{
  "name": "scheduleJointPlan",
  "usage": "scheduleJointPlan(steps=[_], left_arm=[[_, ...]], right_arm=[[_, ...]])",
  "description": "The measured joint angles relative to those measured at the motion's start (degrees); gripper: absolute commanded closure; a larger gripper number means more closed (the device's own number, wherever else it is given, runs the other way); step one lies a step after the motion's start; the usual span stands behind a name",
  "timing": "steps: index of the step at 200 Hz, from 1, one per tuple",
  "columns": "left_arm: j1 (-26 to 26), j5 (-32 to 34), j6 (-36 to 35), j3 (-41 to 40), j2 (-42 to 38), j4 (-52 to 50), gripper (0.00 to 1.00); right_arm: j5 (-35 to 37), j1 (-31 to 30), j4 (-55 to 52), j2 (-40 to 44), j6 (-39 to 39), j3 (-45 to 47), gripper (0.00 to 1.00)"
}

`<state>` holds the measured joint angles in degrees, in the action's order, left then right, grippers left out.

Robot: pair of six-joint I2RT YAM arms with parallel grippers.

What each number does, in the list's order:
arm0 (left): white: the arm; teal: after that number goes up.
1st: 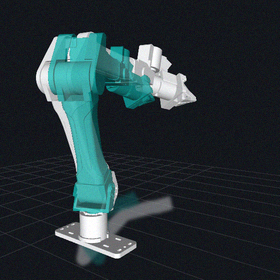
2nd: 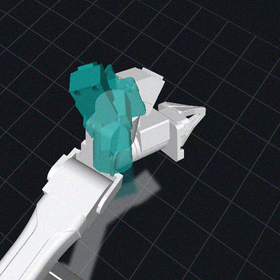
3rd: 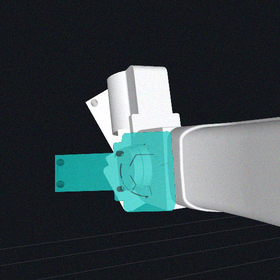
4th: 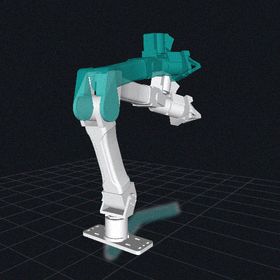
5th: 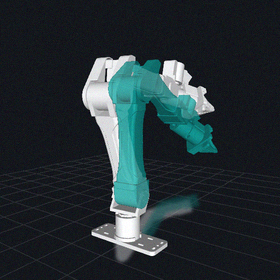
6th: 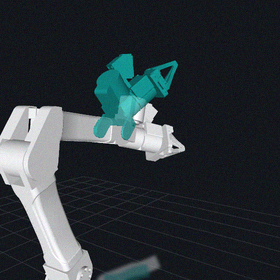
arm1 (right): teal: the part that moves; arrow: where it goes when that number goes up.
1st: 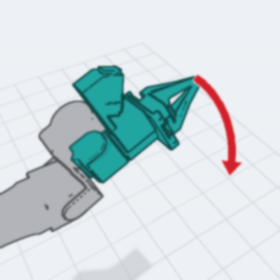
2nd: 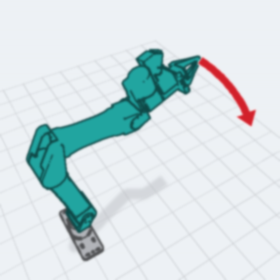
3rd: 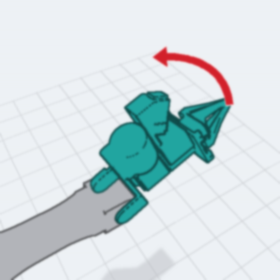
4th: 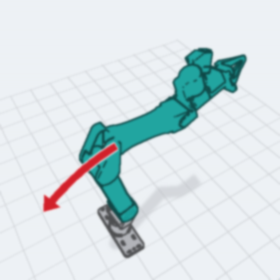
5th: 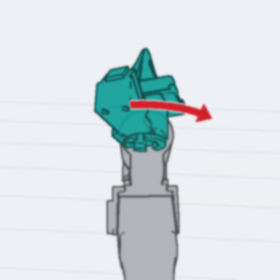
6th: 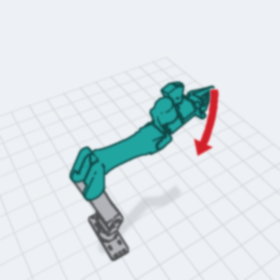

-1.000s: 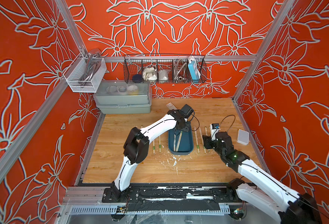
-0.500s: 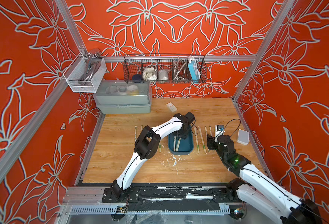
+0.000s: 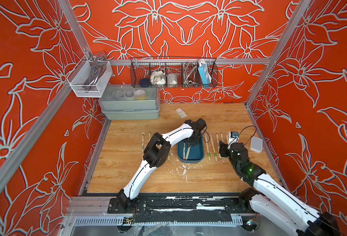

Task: Take the paired disposable chopsticks out of the storage box
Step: Pick up the paired disposable chopsticks from the storage box.

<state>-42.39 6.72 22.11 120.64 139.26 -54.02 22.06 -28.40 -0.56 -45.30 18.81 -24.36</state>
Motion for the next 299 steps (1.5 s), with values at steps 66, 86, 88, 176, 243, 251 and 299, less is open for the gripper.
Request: scheduleJointPlan(steps=[66, 86, 88, 176, 243, 251, 299], left_arm=[[-0.11, 1.14, 0.68, -0.02, -0.22, 0.96, 1.00], [-0.11, 1.18, 0.72, -0.83, -1.05, 1.44, 1.00], [-0.11, 1.14, 0.74, -1.03, -1.22, 1.55, 1.00], [-0.07, -0.83, 1.77, -9.44, -10.45, 5.99, 1.00], [0.04, -1.57, 2.43, -9.01, -13.97, 5.14, 1.00], [0.07, -1.75, 2.51, -9.01, -14.43, 4.66, 1.00], [2.21, -3.56, 3.10, -13.27, -24.70, 3.80, 1.00]], right_arm=[[1.07, 0.02, 0.63, -0.04, 1.22, 0.02, 0.35], [1.18, 0.00, 0.66, -0.04, 1.38, 0.04, 0.35], [1.20, 0.00, 0.66, -0.04, 1.40, 0.04, 0.35], [2.40, 0.02, 0.85, 1.57, 1.75, 0.87, 0.34], [2.84, 0.17, 0.98, 1.46, 1.84, 1.05, 0.33], [2.93, 0.17, 1.01, 1.46, 1.84, 1.07, 0.33], [2.82, 0.24, 1.03, 0.68, 1.70, 1.09, 0.32]])
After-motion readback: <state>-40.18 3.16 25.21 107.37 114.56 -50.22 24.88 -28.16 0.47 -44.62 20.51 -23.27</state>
